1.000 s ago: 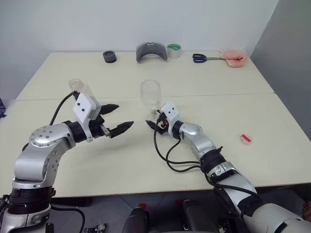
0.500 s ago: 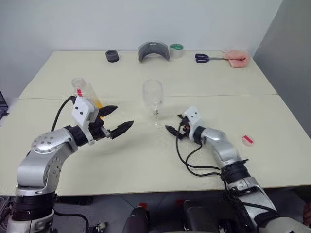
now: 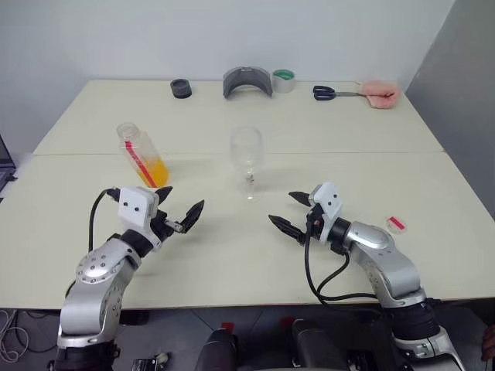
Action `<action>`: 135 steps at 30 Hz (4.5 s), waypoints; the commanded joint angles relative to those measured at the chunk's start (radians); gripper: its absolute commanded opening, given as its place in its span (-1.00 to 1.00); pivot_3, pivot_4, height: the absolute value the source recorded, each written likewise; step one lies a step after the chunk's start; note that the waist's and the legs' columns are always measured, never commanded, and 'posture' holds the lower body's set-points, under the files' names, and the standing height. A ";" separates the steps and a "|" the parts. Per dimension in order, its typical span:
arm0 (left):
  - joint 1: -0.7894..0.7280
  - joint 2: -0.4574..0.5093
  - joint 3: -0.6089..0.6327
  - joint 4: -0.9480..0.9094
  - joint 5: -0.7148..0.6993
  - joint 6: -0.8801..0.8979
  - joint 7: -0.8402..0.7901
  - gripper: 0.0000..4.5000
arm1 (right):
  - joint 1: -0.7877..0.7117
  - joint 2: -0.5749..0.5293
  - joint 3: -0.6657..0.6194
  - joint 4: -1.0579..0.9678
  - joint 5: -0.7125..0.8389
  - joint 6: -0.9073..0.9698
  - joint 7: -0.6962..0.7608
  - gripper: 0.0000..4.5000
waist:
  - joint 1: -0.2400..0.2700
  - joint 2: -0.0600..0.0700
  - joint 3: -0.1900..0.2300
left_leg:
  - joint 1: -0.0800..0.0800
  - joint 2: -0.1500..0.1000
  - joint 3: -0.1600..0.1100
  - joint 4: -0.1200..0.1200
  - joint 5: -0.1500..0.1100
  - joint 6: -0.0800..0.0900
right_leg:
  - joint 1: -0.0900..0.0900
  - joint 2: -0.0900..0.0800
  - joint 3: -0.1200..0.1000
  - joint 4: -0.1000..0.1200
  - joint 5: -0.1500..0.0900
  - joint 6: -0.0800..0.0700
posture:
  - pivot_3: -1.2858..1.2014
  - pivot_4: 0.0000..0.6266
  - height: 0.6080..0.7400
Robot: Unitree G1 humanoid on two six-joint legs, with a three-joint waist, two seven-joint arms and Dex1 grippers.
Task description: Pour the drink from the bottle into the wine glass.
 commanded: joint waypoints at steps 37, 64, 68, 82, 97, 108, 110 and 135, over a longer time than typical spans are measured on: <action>-0.394 0.033 0.090 0.481 0.088 -0.096 0.202 1.00 | -0.112 -0.210 0.051 -0.248 0.197 0.143 0.113 0.98 | 0.017 -0.001 0.000 | -0.001 -0.006 0.000 0.001 0.000 0.000 | 0.000 0.001 -0.003 -0.001 0.000 0.000 | 0.03 -0.52 1.00; -0.672 0.070 0.030 0.947 0.120 -0.276 0.049 0.57 | -0.137 -0.205 0.058 -0.247 0.178 0.132 0.090 1.00 | 0.018 -0.001 0.000 | -0.004 -0.014 -0.003 0.003 0.000 0.000 | 0.000 -0.006 -0.006 -0.001 0.001 0.002 | 0.03 -0.52 1.00; -0.703 0.079 0.030 1.004 0.126 -0.307 0.042 0.02 | -0.133 -0.203 0.062 -0.245 0.165 0.121 0.082 1.00 | 0.017 -0.001 0.000 | -0.004 -0.014 -0.003 0.003 0.000 0.000 | 0.000 -0.006 -0.006 0.000 0.001 0.002 | 0.03 -0.52 1.00; -0.676 0.045 -0.072 0.779 0.162 -0.310 -0.018 -0.24 | -0.156 -0.164 -0.001 -0.275 0.182 0.117 -0.001 1.00 | 0.018 -0.002 0.001 | -0.006 -0.015 -0.004 0.004 0.000 0.000 | -0.001 -0.007 -0.006 -0.001 0.001 0.003 | 0.03 -0.52 1.00; -0.840 0.120 -0.291 0.749 0.450 -0.555 -0.021 -0.24 | -0.204 -0.114 -0.050 -0.213 0.135 0.026 -0.082 1.00 | 0.018 -0.002 0.001 | -0.006 -0.015 -0.003 0.004 0.000 0.000 | -0.001 -0.006 -0.005 0.000 0.001 0.003 | 0.03 -0.52 1.00; -0.963 0.154 -0.401 0.947 0.688 -0.842 0.133 -0.24 | -0.195 -0.108 -0.048 -0.153 0.078 -0.014 -0.118 1.00 | 0.017 -0.002 0.001 | -0.006 -0.016 -0.003 0.004 0.000 0.000 | -0.001 -0.007 -0.005 0.000 0.001 0.003 | 0.03 -0.52 1.00; -0.990 0.158 -0.414 0.988 0.724 -0.877 0.169 -0.25 | -0.180 -0.109 -0.068 -0.151 0.093 -0.033 -0.106 1.00 | 0.017 -0.002 0.001 | -0.006 -0.016 -0.003 0.004 0.000 0.000 | -0.002 -0.007 -0.005 0.000 0.001 0.003 | 0.03 -0.52 1.00; -1.163 0.227 -0.541 1.219 0.983 -1.096 0.441 -0.25 | -0.164 -0.308 -0.217 -0.134 0.262 0.011 0.072 1.00 | 0.017 -0.003 0.001 | -0.006 -0.016 -0.002 0.004 0.000 0.000 | -0.002 -0.007 -0.005 0.000 0.001 0.003 | 0.03 -0.52 1.00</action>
